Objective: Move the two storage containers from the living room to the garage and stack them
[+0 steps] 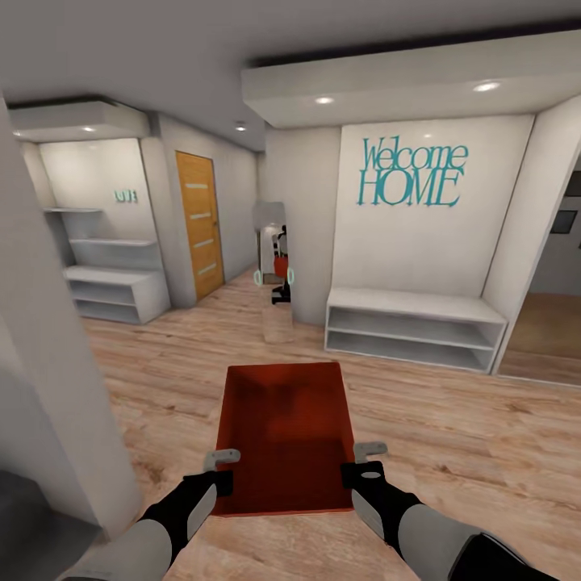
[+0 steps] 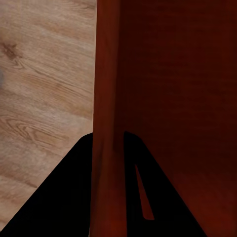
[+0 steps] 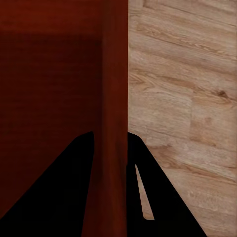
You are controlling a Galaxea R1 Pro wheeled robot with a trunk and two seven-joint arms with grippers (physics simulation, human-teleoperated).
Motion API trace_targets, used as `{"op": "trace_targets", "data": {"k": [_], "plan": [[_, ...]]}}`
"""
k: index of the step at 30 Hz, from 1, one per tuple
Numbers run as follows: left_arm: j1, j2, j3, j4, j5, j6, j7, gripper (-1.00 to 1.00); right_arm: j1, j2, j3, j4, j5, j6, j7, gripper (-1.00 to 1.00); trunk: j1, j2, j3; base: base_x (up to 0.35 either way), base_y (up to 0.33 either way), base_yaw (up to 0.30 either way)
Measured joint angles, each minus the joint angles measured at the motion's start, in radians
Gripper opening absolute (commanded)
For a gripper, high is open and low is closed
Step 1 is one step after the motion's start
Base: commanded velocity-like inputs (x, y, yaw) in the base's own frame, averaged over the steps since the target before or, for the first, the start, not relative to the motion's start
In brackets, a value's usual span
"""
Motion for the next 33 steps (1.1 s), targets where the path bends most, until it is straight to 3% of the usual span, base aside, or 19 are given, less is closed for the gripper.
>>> {"op": "trace_targets", "data": {"k": [33], "plan": [[0.000,0.000,0.000,0.000,0.000,0.000,0.000,-1.00,0.000,0.000,0.000,0.000,0.000,0.000,0.000,-1.00,0.000,0.000,0.000,0.323,0.000,0.000]]}}
